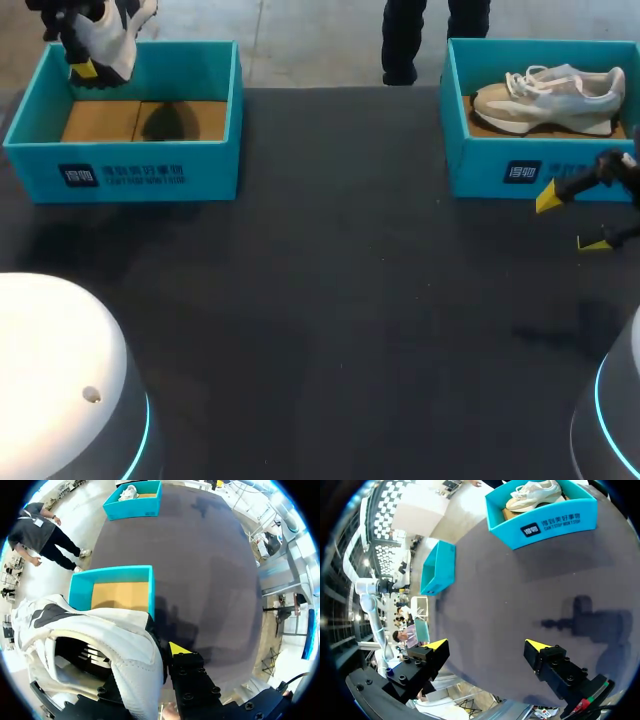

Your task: Take the shoe out of the shoebox, open the shoe tongue, remove and reinsert the insole, then place the shoe into the shoebox

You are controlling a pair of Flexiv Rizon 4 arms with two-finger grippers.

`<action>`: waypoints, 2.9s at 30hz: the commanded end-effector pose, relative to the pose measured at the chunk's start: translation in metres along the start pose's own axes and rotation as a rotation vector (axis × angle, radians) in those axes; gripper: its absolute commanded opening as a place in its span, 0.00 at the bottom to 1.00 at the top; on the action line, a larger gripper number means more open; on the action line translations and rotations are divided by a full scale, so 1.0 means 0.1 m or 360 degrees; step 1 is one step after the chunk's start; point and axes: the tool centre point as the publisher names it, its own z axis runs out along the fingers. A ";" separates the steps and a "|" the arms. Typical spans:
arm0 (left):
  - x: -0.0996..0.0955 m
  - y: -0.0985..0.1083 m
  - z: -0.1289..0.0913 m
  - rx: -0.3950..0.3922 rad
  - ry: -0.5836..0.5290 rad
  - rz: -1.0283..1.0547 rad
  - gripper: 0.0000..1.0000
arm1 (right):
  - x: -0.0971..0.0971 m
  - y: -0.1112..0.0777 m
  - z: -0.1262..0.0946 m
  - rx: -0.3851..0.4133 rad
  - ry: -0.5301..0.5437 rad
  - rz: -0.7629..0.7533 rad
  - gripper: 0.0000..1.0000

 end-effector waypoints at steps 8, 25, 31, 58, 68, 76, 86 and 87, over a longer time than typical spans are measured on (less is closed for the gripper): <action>-0.14 0.13 -0.02 0.0038 0.0008 -0.0045 0.00 | 0.00 0.00 0.01 -0.0001 -0.0006 0.0003 1.00; -0.13 0.17 -0.04 0.0032 -0.0003 -0.0042 0.00 | 0.00 0.00 0.01 -0.0001 -0.0006 0.0003 1.00; -0.13 0.17 -0.04 0.0032 -0.0003 -0.0042 0.00 | 0.00 0.00 0.01 -0.0001 -0.0006 0.0003 1.00; -0.52 0.76 -0.02 0.0083 -0.0057 0.0719 0.00 | 0.00 0.00 0.01 -0.0001 -0.0006 0.0003 1.00; -0.67 1.10 -0.01 -0.0060 -0.0080 0.1227 0.00 | 0.00 0.00 0.01 -0.0001 -0.0006 0.0003 1.00; -0.73 1.22 0.01 -0.0111 -0.0120 0.1537 0.00 | 0.00 0.00 0.01 -0.0001 -0.0006 0.0003 1.00; -0.84 1.33 -0.01 -0.0133 -0.0112 0.1899 0.00 | 0.00 0.00 0.01 -0.0001 -0.0006 0.0003 1.00; -0.86 1.35 0.00 -0.0148 -0.0107 0.1937 0.00 | 0.00 0.00 0.01 -0.0001 -0.0006 0.0003 1.00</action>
